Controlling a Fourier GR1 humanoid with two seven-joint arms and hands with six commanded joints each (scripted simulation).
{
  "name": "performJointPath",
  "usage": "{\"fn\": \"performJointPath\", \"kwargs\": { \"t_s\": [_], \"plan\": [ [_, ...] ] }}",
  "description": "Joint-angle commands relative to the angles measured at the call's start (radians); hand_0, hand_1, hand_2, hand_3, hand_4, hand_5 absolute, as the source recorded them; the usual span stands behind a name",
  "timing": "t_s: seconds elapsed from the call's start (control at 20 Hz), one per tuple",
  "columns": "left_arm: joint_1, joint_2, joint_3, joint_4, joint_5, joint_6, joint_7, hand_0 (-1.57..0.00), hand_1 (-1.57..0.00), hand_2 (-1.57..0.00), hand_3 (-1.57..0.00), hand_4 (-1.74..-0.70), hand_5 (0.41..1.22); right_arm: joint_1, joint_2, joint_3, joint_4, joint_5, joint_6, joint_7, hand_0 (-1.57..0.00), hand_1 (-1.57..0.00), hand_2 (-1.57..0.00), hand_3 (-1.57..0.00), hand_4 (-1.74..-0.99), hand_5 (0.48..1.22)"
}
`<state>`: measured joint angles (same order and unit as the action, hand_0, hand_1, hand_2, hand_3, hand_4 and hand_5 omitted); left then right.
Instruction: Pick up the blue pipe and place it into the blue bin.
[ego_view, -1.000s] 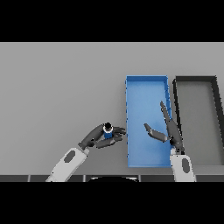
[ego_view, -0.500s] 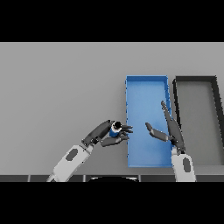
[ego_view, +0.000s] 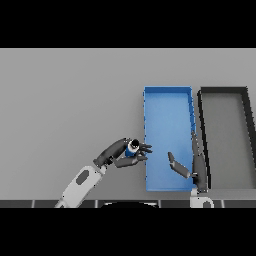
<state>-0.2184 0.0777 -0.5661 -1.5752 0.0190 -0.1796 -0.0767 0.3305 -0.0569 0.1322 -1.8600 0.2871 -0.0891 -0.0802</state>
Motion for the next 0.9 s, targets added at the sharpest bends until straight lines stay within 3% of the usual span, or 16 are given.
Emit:
{"fn": "performJointPath", "kwargs": {
  "t_s": [0.0, 0.15, 0.25, 0.35, 0.45, 0.55, 0.7, 0.85],
  "plan": [
    [0.007, 0.002, -0.004, -0.005, -0.008, -0.005, -0.009, -1.57, -1.57, -1.57, -1.57, -1.47, 1.221, 0.002, -0.002, -0.008, -0.011, -0.018, 0.004, -0.004, 0.0, -0.01, 0.0, 0.0, -1.194, 0.572],
    [0.0, 0.0, 0.02, -0.004, -0.008, -0.017, -0.005, -1.57, -1.57, -1.57, -1.57, -1.47, 1.221, -0.01, -0.013, -0.025, -0.076, -0.148, 0.075, -0.105, 0.0, -0.02, -0.03, 0.0, -1.172, 0.579],
    [-0.004, -0.008, 0.023, 0.0, -0.018, -0.026, 0.007, -1.57, -1.57, -1.57, -1.57, -1.47, 1.221, -0.033, -0.052, -0.029, -0.134, -0.202, 0.124, -0.099, 0.0, -0.01, -0.02, 0.0, -1.169, 0.597],
    [0.002, -0.007, 0.029, -0.005, -0.026, -0.032, 0.007, -1.57, -1.57, -1.57, -1.57, -1.47, 1.221, -0.052, -0.125, -0.023, -0.212, -0.236, 0.186, -0.044, 0.0, -0.01, -0.01, 0.0, -1.165, 0.589],
    [-0.003, -0.017, 0.033, -0.01, -0.032, -0.038, 0.015, -1.57, -1.57, -1.57, -1.57, -1.47, 1.221, -0.064, -0.164, 0.015, -0.252, -0.252, 0.241, 0.098, 0.0, 0.0, -0.01, 0.0, -1.177, 0.567],
    [-0.001, -0.012, 0.042, -0.013, -0.035, -0.048, 0.015, -1.57, -1.57, -1.57, -1.57, -1.47, 1.221, -0.106, -0.212, 0.029, -0.291, -0.262, 0.279, 0.188, 0.0, 0.0, 0.0, 0.0, -1.194, 0.543],
    [0.003, -0.022, 0.038, -0.016, -0.059, -0.053, 0.022, -1.57, -1.57, -1.57, -1.57, -1.47, 1.221, -0.193, -0.248, 0.073, -0.293, -0.264, 0.334, 0.225, 0.0, 0.0, 0.0, 0.0, -1.23, 0.531],
    [0.005, -0.037, 0.037, -0.012, -0.074, -0.058, 0.023, -1.57, -1.57, -1.57, -1.57, -1.47, 1.221, -0.27, -0.242, 0.126, -0.296, -0.269, 0.364, 0.292, 0.0, 0.0, 0.0, 0.0, -1.249, 0.524]
  ]
}}
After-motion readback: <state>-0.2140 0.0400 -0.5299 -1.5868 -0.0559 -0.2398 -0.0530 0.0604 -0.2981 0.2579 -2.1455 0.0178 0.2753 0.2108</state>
